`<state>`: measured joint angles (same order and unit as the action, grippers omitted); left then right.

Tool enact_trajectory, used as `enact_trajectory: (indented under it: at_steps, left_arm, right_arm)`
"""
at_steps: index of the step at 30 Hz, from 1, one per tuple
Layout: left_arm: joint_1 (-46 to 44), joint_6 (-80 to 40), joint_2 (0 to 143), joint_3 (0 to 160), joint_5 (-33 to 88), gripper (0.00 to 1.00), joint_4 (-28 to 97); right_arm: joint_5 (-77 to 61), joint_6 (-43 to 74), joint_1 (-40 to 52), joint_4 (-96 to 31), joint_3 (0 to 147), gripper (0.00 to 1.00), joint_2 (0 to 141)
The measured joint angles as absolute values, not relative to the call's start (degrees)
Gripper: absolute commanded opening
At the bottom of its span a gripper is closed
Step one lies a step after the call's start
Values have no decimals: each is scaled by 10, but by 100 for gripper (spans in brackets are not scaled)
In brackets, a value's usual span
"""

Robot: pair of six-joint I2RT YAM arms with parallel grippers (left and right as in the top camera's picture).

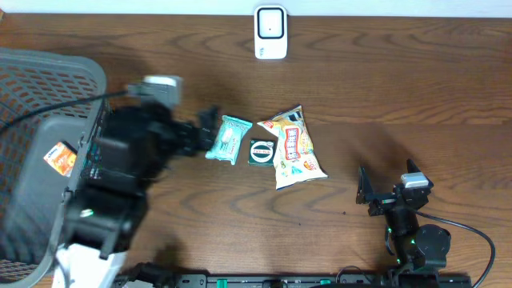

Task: Scan the item barcode
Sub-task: 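Carry the snack bag out and drop it right of the Zam-Buk box, then reach the left gripper into the basket and grasp the orange Kleenex pack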

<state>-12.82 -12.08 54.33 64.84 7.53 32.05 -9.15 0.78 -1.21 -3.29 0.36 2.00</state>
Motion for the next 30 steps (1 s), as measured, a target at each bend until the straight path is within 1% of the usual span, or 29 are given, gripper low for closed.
enact_trajectory:
  at_steps: [3, 6, 11, 13, 17, 19, 21, 22, 30]
  left_arm:
    - [-34, -122, 546, 722, 76, 98, 390]
    - [67, -137, 557, 775, 76, 98, 424]
    - [263, -211, 605, 798, 74, 98, 469]
    - [308, -225, 645, 798, 76, 98, 485]
    - [365, -238, 740, 795, 76, 98, 498]
    - [378, -242, 791, 787, 76, 91, 498]
    - [381, -248, 837, 781, 73, 79, 498]
    - [382, -250, 861, 780, 69, 76, 499]
    - [382, -260, 999, 773, 12, 76, 494]
  right_arm:
    - [-91, 8, -12, -33, 4, 99, 20]
    - [-92, 8, -12, -33, 4, 99, 20]
    - [-91, 8, -12, -33, 4, 99, 20]
    - [-91, 8, -12, -33, 4, 99, 20]
    - [-92, 8, -12, -33, 4, 99, 20]
    - [-91, 8, -12, -33, 4, 99, 20]
    - [-91, 8, -12, -33, 4, 99, 20]
    - [-92, 8, -12, -33, 4, 99, 20]
    - [-91, 8, -12, -33, 4, 99, 20]
